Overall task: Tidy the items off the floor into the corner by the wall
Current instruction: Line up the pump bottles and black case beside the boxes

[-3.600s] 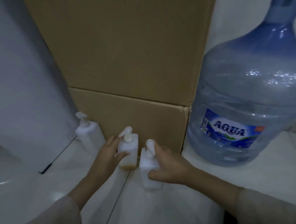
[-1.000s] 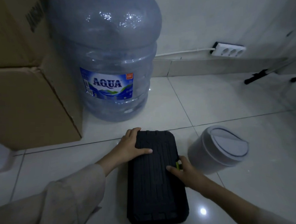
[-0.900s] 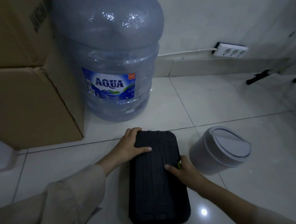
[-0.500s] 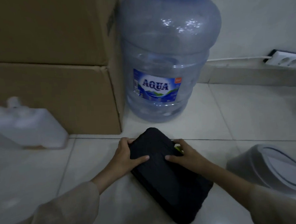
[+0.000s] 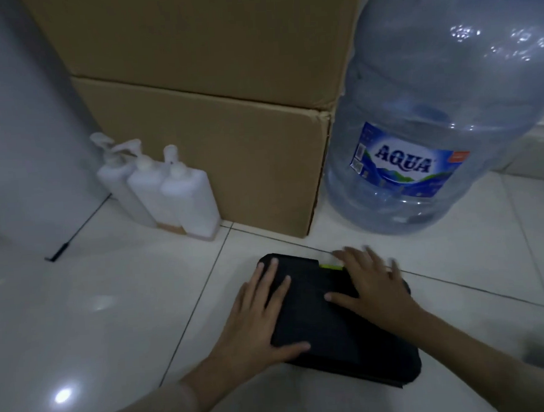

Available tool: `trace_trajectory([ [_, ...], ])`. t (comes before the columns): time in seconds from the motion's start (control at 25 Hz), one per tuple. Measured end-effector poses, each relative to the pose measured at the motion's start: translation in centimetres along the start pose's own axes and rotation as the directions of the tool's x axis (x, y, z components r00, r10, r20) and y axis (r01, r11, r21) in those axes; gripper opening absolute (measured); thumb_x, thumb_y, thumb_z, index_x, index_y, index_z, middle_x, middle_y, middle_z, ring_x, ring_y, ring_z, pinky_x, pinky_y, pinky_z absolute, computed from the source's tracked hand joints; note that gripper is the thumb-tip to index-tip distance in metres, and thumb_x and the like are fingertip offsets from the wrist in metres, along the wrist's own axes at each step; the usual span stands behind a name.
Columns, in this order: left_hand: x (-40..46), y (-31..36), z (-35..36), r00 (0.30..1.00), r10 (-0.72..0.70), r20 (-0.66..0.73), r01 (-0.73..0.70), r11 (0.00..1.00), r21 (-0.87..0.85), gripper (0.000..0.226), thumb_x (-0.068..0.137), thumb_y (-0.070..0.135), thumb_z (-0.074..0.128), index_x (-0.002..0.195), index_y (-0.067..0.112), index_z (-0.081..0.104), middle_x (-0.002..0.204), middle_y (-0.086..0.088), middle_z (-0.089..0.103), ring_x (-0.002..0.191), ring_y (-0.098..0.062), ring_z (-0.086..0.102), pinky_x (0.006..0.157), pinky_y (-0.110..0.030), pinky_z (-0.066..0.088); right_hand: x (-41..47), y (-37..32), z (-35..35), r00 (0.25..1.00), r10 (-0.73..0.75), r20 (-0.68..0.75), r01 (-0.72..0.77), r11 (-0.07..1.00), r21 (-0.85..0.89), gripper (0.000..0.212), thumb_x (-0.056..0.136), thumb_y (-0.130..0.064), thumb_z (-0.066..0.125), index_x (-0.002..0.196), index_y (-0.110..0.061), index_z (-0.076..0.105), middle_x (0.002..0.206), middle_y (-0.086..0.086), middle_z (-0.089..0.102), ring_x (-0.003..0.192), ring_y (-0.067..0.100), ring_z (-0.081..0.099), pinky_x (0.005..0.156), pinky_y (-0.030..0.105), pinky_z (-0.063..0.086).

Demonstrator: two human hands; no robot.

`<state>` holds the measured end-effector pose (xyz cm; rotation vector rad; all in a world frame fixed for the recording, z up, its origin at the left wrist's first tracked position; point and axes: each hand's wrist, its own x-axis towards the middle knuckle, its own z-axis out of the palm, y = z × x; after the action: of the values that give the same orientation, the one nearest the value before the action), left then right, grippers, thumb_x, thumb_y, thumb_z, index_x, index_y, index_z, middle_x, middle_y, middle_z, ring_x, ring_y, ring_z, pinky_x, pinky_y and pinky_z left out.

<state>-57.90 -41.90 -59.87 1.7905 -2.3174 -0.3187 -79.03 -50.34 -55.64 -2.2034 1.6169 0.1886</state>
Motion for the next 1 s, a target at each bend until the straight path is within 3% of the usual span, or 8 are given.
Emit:
trace_trajectory([
  [0.12,0.1,-0.1,0.3,0.984,0.159,0.075,-0.17,0.971,0.169,0.11,0.062,0.089,0.03,0.145,0.017,0.023,0.155,-0.004,0.013,0.142,-0.025,0.005,0.112,-0.052,0.016,-2.5,3.7,0.6,0.945,0.317,0.076,-0.325,0.899,0.295,0.098,0.069,-0.066,0.057,0.143,-0.035,0.001,0.156,0.007,-0.002,0.144,0.033,0.0,0.111,0.056,0.016],
  [0.2,0.3,-0.2,0.4,0.983,0.164,0.087,-0.179,0.963,0.201,0.113,0.059,0.09,0.03,0.144,0.017,0.025,0.153,-0.005,0.021,0.141,-0.026,0.012,0.111,-0.053,0.027,-3.2,4.5,0.6,0.873,0.425,0.24,-0.472,0.611,0.635,0.095,0.071,-0.052,0.065,0.142,-0.032,0.005,0.142,0.011,0.029,0.127,0.035,0.036,0.097,0.054,0.04],
  [0.28,0.5,-0.4,0.4,0.986,0.137,0.096,-0.155,0.963,0.218,0.113,0.059,0.09,0.029,0.144,0.017,0.027,0.152,-0.005,0.026,0.14,-0.025,0.016,0.104,-0.055,0.031,-3.2,4.1,0.7,0.839,0.395,0.373,-0.531,0.452,0.717,0.078,0.079,-0.042,0.064,0.136,-0.03,0.011,0.111,0.0,0.044,0.091,0.023,0.054,0.073,0.048,0.052],
  [0.36,0.8,-1.0,0.4,0.989,0.125,0.081,-0.141,0.961,0.236,0.113,0.059,0.09,0.027,0.145,0.017,0.025,0.152,-0.004,0.027,0.14,-0.024,0.015,0.107,-0.056,0.029,-2.4,3.8,0.6,0.859,0.366,0.359,-0.504,0.47,0.725,0.069,0.083,-0.038,0.062,0.133,-0.029,0.016,0.108,-0.002,0.045,0.084,0.019,0.053,0.066,0.043,0.053],
  [0.44,1.4,-2.5,0.0,0.991,0.12,0.055,-0.129,0.965,0.228,0.112,0.061,0.089,0.028,0.146,0.017,0.02,0.153,-0.004,0.023,0.141,-0.023,0.012,0.112,-0.053,0.019,-1.2,2.9,0.0,0.889,0.322,0.326,-0.448,0.454,0.771,0.064,0.086,-0.033,0.059,0.135,-0.029,0.018,0.117,0.001,0.044,0.095,0.023,0.052,0.065,0.04,0.052],
  [0.56,2.6,-5.3,-1.3,0.995,0.066,0.072,-0.083,0.96,0.268,0.111,0.062,0.088,0.027,0.145,0.015,0.023,0.151,-0.007,0.031,0.138,-0.022,0.016,0.105,-0.044,0.016,0.6,1.1,-0.5,0.922,0.264,0.282,-0.373,0.414,0.83,0.057,0.09,-0.023,0.055,0.137,-0.027,0.023,0.122,0.0,0.044,0.103,0.023,0.05,0.078,0.045,0.052],
  [0.8,3.0,-9.9,-3.4,0.994,-0.037,0.104,0.005,0.957,0.289,0.105,0.068,0.081,0.027,0.143,0.008,0.027,0.149,-0.012,0.033,0.138,-0.019,0.017,0.111,-0.037,0.012,2.6,-2.1,0.3,0.978,0.075,0.196,-0.21,0.325,0.922,0.065,0.088,-0.005,0.055,0.141,-0.028,0.026,0.132,-0.008,0.044,0.119,0.016,0.047,0.103,0.041,0.042],
  [1.0,2.6,-11.6,-3.8,0.996,-0.043,0.076,0.019,0.958,0.286,0.1,0.075,0.077,0.022,0.143,0.005,0.024,0.151,-0.013,0.027,0.139,-0.019,0.014,0.113,-0.033,0.006,2.5,-3.1,0.5,0.987,-0.053,0.151,-0.122,0.361,0.924,0.073,0.088,-0.001,0.055,0.142,-0.033,0.019,0.13,-0.018,0.041,0.113,0.0,0.046,0.096,0.024,0.042],
])
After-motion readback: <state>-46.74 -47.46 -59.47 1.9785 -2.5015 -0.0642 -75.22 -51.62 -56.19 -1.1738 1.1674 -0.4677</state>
